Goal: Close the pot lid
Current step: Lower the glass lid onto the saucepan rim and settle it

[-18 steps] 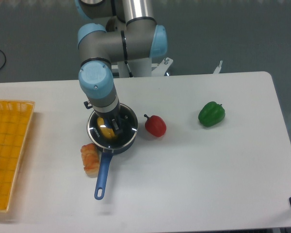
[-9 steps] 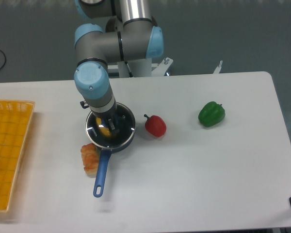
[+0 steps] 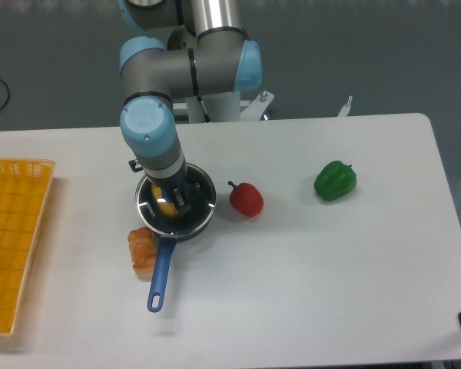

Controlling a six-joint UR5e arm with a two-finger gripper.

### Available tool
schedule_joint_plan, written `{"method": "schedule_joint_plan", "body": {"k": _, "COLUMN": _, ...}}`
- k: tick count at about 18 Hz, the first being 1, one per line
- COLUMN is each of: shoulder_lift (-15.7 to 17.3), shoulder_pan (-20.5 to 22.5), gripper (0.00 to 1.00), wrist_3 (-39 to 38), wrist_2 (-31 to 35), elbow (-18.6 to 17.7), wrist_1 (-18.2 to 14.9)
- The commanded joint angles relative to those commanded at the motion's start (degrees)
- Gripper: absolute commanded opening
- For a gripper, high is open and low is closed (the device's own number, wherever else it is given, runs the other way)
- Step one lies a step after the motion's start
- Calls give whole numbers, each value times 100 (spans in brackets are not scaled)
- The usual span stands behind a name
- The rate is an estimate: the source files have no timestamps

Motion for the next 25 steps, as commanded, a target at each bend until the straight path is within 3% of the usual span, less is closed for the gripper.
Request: {"method": "schedule_joint_plan", "body": {"k": 25, "shoulder_lift": 53, "shoulder_pan": -70, "gripper": 60, "wrist_3": 123, "wrist_2": -26, "elbow": -62, "wrist_1": -176}}
